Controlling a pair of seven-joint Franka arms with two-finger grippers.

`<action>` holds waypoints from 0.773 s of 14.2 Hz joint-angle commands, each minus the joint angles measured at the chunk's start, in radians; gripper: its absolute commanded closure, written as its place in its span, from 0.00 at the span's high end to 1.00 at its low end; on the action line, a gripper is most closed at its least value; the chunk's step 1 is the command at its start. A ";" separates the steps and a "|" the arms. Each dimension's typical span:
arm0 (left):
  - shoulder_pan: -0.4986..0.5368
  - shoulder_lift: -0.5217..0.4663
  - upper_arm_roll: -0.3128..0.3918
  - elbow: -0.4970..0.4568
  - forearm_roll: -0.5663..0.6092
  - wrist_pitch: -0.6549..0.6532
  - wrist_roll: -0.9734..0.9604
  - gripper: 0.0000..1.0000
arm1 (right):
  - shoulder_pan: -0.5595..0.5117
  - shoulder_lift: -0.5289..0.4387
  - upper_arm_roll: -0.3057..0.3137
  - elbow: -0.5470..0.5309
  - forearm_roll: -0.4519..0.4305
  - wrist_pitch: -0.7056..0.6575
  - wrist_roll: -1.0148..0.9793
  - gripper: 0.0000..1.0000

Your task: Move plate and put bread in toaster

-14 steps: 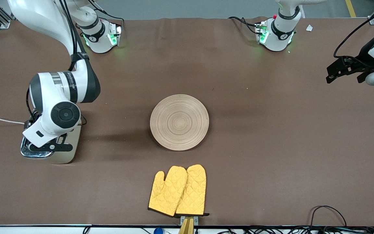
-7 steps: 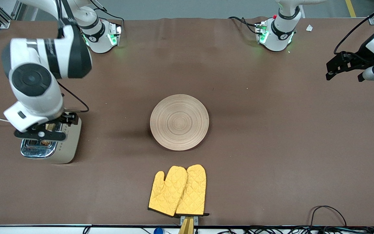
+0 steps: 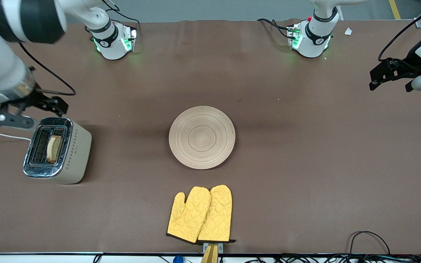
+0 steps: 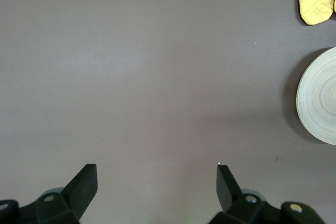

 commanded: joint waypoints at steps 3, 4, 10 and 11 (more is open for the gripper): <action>0.001 -0.008 -0.002 0.004 0.018 -0.006 0.013 1.00 | -0.221 -0.088 0.048 -0.028 0.147 -0.029 -0.235 1.00; 0.001 -0.008 -0.002 0.004 0.018 -0.006 0.013 1.00 | -0.312 -0.088 0.092 -0.037 0.206 -0.021 -0.298 1.00; 0.001 -0.008 -0.002 0.004 0.018 -0.008 0.013 1.00 | -0.396 -0.090 0.131 -0.086 0.248 0.034 -0.383 1.00; 0.001 -0.008 -0.002 0.004 0.018 -0.008 0.012 1.00 | -0.393 -0.090 0.130 -0.088 0.247 0.036 -0.383 1.00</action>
